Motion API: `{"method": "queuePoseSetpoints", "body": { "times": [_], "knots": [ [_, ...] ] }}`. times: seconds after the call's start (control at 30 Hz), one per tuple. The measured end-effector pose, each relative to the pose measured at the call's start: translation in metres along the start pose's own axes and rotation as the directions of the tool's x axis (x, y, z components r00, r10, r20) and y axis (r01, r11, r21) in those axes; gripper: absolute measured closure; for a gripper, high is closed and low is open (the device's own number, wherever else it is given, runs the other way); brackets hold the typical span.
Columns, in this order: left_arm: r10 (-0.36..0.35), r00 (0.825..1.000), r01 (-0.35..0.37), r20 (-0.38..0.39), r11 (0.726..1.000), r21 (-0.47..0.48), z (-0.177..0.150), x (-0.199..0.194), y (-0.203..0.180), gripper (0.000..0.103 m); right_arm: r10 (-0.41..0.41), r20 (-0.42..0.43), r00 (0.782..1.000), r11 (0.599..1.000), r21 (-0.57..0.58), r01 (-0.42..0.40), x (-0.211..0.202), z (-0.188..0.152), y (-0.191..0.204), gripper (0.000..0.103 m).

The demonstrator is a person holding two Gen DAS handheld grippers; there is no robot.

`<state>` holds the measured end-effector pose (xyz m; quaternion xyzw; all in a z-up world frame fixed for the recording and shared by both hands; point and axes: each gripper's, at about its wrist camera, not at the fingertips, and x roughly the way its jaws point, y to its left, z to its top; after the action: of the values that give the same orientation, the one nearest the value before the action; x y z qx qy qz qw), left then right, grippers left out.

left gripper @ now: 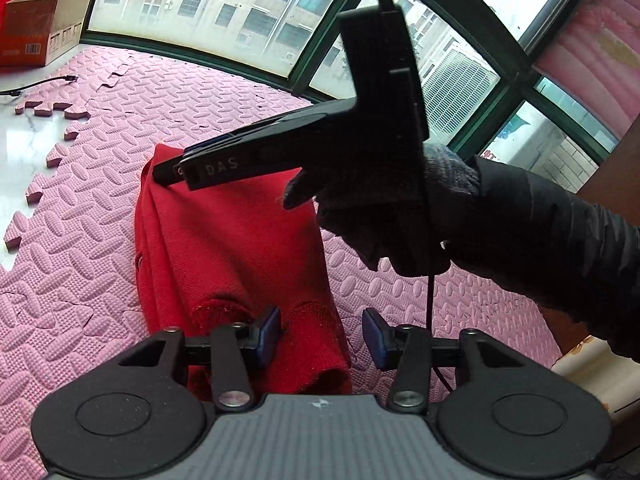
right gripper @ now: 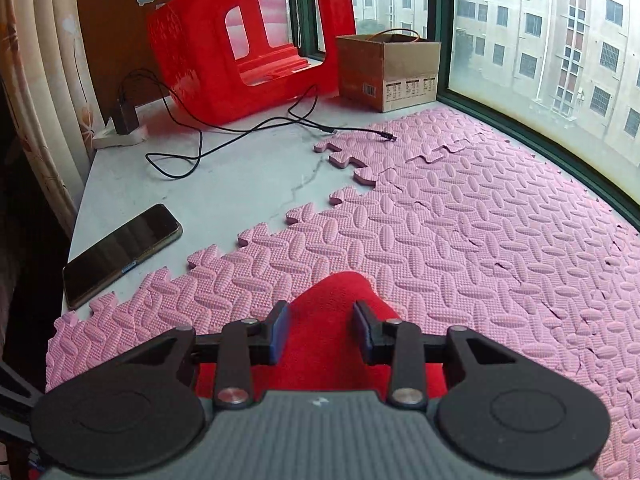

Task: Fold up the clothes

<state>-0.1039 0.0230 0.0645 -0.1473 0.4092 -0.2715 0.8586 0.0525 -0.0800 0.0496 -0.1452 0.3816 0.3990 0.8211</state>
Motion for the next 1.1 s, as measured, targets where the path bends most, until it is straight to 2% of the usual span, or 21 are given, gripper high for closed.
{"method": "queuePoseSetpoints", "body": {
  "times": [0.1, 0.13, 0.2, 0.37, 0.43, 0.5, 0.63, 0.73, 0.8, 0.9, 1.03, 1.1],
  "knots": [
    [-0.007, 1.0, 0.007, 0.009, 1.0, -0.008, 0.0, -0.005, 0.001, 0.054, 0.011, -0.007, 1.0, 1.0, 0.005, -0.011, 0.0, 0.0, -0.004, 0.067],
    [-0.011, 1.0, 0.011, 0.013, 1.0, -0.01, -0.001, -0.008, 0.0, 0.053, 0.015, -0.002, 1.0, 1.0, 0.011, -0.015, -0.002, 0.0, -0.006, 0.061],
    [-0.017, 1.0, 0.017, 0.019, 1.0, -0.01, -0.003, -0.015, -0.002, 0.051, 0.006, 0.014, 1.0, 0.999, 0.044, -0.006, -0.013, 0.003, -0.021, 0.054],
    [0.002, 0.999, -0.002, 0.035, 1.0, -0.004, -0.01, -0.036, -0.005, 0.051, 0.005, -0.005, 1.0, 0.987, 0.159, -0.004, -0.025, 0.0, -0.064, 0.05],
    [0.021, 0.999, -0.021, 0.043, 1.0, -0.008, -0.013, -0.046, -0.005, 0.05, 0.051, -0.03, 0.998, 0.973, 0.226, -0.043, -0.025, -0.005, -0.084, 0.04],
    [0.044, 0.998, -0.043, 0.049, 0.999, -0.021, -0.016, -0.056, -0.002, 0.049, 0.094, -0.053, 0.994, 0.955, 0.285, -0.075, -0.022, -0.012, -0.099, 0.034],
    [0.082, 0.996, -0.079, 0.032, 0.994, -0.079, -0.024, -0.065, 0.008, 0.041, 0.127, -0.078, 0.989, 0.927, 0.365, -0.09, -0.014, -0.027, -0.117, 0.034],
    [0.102, 0.995, -0.102, -0.005, 0.988, -0.117, -0.033, -0.064, 0.016, 0.041, 0.155, -0.082, 0.984, 0.901, 0.42, -0.107, -0.01, -0.036, -0.127, 0.035],
    [0.099, 0.995, -0.102, -0.032, 0.986, -0.132, -0.037, -0.059, 0.02, 0.041, 0.156, -0.096, 0.983, 0.904, 0.415, -0.103, -0.01, -0.039, -0.127, 0.036],
    [0.09, 0.994, -0.097, -0.06, 0.985, -0.145, -0.043, -0.047, 0.025, 0.042, 0.155, -0.11, 0.982, 0.906, 0.411, -0.097, -0.016, -0.041, -0.127, 0.045],
    [0.083, 0.995, -0.093, -0.062, 0.98, -0.178, -0.045, -0.034, 0.035, 0.043, 0.14, -0.133, 0.981, 0.91, 0.408, -0.074, -0.029, -0.047, -0.127, 0.052],
    [0.089, 0.994, -0.098, -0.056, 0.978, -0.187, -0.042, -0.03, 0.039, 0.05, 0.13, -0.143, 0.981, 0.907, 0.418, -0.059, -0.037, -0.054, -0.128, 0.055]
  ]
}}
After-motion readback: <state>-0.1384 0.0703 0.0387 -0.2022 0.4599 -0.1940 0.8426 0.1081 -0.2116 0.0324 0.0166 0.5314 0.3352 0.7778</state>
